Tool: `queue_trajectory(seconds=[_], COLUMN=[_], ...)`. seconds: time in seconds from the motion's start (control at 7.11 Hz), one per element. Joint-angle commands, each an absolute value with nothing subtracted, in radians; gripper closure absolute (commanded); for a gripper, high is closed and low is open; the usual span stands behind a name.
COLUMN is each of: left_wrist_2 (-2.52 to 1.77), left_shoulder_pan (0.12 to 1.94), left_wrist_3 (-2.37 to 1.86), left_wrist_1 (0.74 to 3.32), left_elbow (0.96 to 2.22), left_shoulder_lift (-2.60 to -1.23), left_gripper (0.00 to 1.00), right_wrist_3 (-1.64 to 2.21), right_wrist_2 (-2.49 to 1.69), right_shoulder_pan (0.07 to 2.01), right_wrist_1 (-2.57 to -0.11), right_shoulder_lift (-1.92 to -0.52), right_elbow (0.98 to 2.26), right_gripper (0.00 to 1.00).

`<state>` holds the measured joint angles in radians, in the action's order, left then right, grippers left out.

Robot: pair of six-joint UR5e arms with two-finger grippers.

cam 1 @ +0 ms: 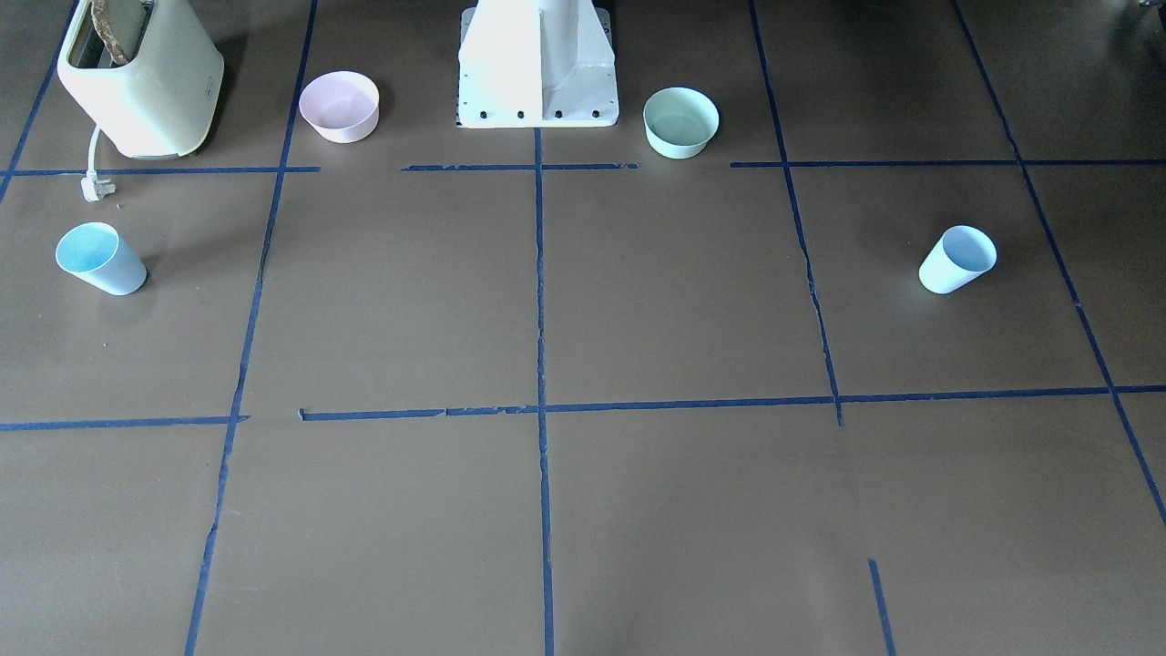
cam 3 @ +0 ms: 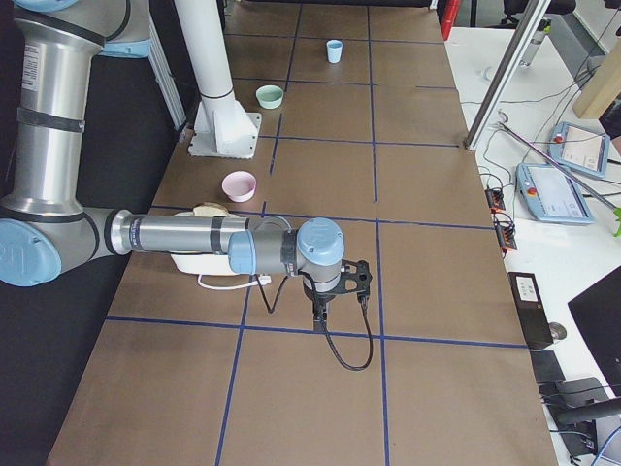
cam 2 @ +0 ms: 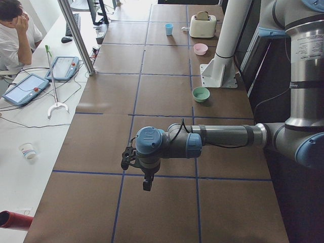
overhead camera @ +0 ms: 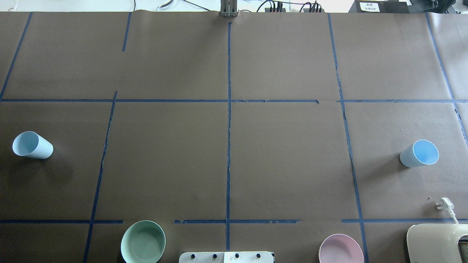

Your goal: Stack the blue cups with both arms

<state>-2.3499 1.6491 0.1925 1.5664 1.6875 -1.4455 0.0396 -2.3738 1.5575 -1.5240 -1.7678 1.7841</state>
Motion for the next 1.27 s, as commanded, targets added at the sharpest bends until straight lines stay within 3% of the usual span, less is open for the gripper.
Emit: queue_trajectory(seconds=[0.0, 1.13], left_wrist_2=[-2.341, -2.355], left_shoulder_pan=[1.600, 1.591], left_wrist_3=[0.207, 0.207], left_wrist_1=[1.560, 1.574], left_elbow=[1.690, 1.749], left_shoulder_lift=[-1.448, -1.436], left_gripper=[0.00, 0.00], right_wrist_3=[0.040, 0.037], right_wrist_2=[-2.375, -2.385], right_shoulder_pan=[1.559, 1.557], right_wrist_1=[-1.523, -1.522], right_shoulder_lift=[-1.769, -1.764], right_elbow=[1.781, 1.761], right_gripper=[0.00, 0.00])
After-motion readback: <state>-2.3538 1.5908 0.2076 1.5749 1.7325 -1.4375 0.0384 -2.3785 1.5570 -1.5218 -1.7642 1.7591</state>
